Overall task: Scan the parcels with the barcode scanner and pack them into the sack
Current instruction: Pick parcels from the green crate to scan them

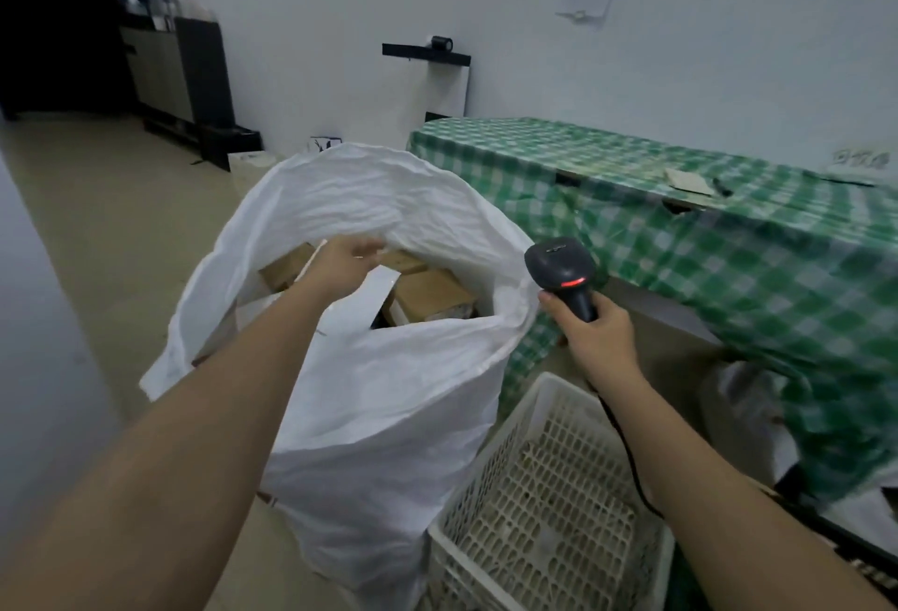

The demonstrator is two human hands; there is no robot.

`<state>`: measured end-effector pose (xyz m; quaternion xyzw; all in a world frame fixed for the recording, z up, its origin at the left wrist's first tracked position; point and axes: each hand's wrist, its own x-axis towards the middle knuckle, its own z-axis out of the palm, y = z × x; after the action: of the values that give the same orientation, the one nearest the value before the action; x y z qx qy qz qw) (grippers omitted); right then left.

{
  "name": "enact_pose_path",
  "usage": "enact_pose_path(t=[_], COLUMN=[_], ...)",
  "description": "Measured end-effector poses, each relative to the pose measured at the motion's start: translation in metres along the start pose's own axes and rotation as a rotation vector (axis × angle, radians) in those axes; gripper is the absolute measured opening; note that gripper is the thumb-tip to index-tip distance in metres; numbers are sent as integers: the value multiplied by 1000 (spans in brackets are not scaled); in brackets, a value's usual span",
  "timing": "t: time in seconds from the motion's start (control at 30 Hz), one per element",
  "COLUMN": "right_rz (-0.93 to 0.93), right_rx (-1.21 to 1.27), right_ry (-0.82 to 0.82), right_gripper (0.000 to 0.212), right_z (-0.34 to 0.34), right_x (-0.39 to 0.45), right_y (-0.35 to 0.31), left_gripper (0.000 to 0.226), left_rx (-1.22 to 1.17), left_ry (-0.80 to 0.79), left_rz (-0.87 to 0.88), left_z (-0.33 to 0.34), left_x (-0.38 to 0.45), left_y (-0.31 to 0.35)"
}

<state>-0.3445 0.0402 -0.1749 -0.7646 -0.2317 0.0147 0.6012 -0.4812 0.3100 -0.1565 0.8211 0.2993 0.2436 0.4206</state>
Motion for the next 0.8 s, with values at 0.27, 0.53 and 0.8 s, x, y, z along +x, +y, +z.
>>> enact_pose_path(t=[0.27, 0.53, 0.8], right_rz=[84, 273, 535], right_rx=[-60, -227, -207], right_ry=[38, 107, 404], right_gripper=[30, 33, 38], right_z=[-74, -203, -327], right_x=[-38, -123, -198], right_y=[36, 103, 210], left_gripper=[18, 23, 26], left_rx=[-319, -229, -57], left_ry=[6, -423, -730], left_rz=[195, 294, 222], left_z=[60, 205, 399], left_x=[-64, -157, -222], left_y=[58, 121, 127])
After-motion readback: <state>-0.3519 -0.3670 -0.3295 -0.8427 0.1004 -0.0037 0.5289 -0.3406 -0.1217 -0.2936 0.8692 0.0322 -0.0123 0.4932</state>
